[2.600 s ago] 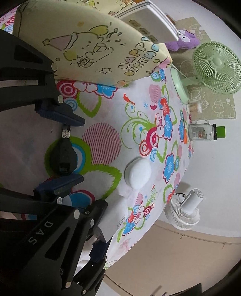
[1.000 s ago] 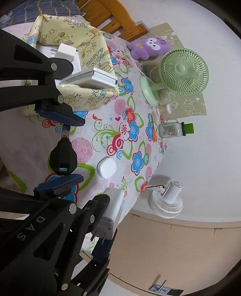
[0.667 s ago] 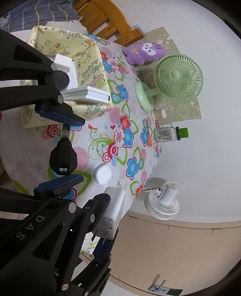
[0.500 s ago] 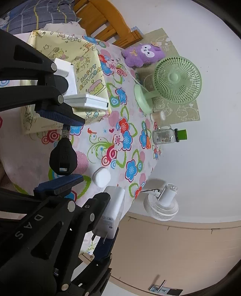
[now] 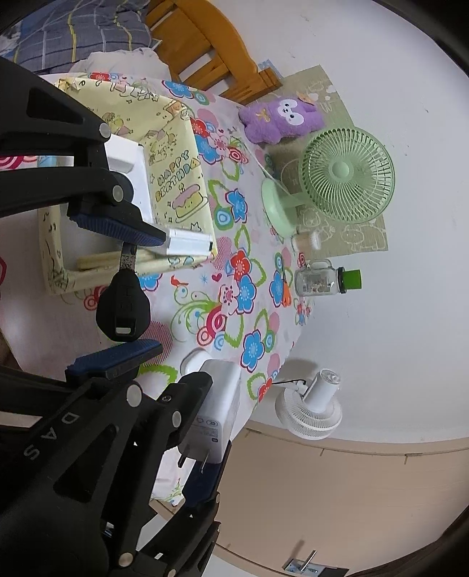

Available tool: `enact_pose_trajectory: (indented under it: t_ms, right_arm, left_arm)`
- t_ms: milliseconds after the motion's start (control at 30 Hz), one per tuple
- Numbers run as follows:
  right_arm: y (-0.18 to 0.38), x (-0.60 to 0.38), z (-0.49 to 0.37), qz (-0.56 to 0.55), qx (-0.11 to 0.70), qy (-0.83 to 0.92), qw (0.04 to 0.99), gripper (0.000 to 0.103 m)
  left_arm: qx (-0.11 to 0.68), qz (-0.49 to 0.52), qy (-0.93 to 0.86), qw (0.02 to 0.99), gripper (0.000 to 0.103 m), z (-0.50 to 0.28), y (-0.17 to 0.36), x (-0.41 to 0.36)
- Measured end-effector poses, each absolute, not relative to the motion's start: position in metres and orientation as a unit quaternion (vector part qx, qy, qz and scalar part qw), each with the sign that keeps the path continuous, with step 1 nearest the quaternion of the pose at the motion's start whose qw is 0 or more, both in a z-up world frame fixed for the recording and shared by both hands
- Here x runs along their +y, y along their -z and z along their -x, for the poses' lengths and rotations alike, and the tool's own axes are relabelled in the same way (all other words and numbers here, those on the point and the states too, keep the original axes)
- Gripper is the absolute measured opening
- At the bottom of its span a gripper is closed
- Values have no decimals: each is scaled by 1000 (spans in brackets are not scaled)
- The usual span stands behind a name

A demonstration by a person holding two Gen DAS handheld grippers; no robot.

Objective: Organize rigid objects
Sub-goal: 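Carry the black object with the left gripper while the right gripper carries the white charger toward the box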

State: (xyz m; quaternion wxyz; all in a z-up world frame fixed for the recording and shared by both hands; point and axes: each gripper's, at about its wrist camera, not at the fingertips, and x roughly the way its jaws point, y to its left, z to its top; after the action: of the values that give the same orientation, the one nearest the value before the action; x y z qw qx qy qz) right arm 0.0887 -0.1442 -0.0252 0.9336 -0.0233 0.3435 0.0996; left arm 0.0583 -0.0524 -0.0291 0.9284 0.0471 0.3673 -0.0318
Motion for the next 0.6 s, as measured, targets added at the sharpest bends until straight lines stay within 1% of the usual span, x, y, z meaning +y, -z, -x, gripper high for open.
enact_pose_trajectory:
  t_ms: [600]
  right_arm:
    - [25, -92, -96, 40, 346, -124, 929, 52]
  left_arm:
    - [370, -33, 9, 928, 55, -62, 30, -4]
